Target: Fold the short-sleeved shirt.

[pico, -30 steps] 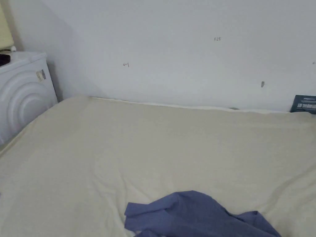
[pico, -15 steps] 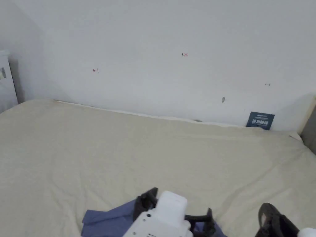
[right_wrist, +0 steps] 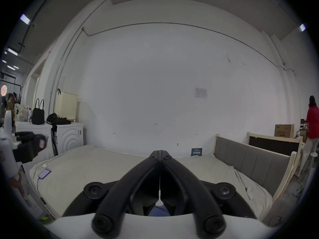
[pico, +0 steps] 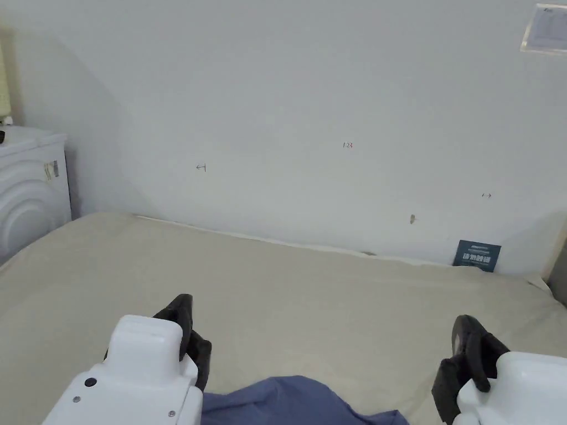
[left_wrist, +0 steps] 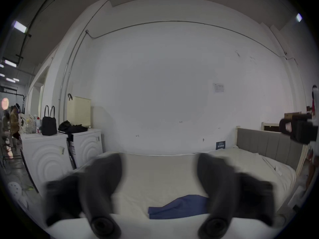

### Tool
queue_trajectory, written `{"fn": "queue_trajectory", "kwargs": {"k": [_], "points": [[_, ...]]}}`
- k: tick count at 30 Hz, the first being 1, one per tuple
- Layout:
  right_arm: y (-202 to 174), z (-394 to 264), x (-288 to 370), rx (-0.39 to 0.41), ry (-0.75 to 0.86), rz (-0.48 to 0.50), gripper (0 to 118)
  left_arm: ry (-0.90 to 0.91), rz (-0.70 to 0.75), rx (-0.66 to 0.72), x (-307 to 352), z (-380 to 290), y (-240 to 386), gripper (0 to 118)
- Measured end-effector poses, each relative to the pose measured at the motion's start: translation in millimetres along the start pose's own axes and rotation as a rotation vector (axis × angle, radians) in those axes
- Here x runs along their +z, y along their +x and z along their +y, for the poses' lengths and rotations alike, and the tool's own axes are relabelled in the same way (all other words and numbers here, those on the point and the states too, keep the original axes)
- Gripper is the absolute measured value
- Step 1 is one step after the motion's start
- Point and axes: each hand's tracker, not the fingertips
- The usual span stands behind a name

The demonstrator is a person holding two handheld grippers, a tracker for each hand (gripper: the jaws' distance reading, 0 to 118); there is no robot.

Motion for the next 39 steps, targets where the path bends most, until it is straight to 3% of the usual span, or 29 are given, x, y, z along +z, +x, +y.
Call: {"fn": "queue_trajectory", "kwargs": {"k": [3, 20, 21, 22, 24, 25, 26, 29, 33, 36, 39], "points": [[2, -3, 6, -0.053, -0.016, 0.023, 0, -0.029, -0.028, 0.028, 9, -9, -7, 0], [4, -18, -1, -0.062, -0.035, 0.026, 0, -0.109, 0.023, 0.008, -14, -36, -29, 1], [5, -22, -3, -0.060, -0.046, 0.033, 0, -0.149, 0.006, -0.001, -21, -46, -30, 8], [5, -26, -6, -0.058, -0.056, 0.035, 0, -0.186, -0.023, -0.002, -28, -55, -32, 36], [4, -34, -11, -0.055, -0.077, 0.034, 0, -0.327, -0.050, -0.023, -51, -83, -35, 110], [4, -38, -13, -0.055, -0.086, 0.036, 0, -0.422, -0.077, -0.065, -62, -99, -36, 118], [5, -42, -16, -0.055, -0.099, 0.043, 0, -0.460, -0.101, 0.008, -78, -107, -37, 118], [8, -55, -27, -0.055, -0.156, 0.068, 0, -0.625, -0.031, -0.047, -130, -164, -40, 118], [15, -68, -36, -0.045, -0.201, 0.071, 0, -0.831, -0.052, -0.080, -157, -248, -27, 118], [21, -78, -43, -0.040, -0.238, 0.070, 0, -0.878, -0.074, -0.125, -175, -288, -17, 118], [26, -88, -48, -0.015, -0.273, 0.055, 0, -0.847, -0.102, -0.325, -187, -311, -2, 118]]}}
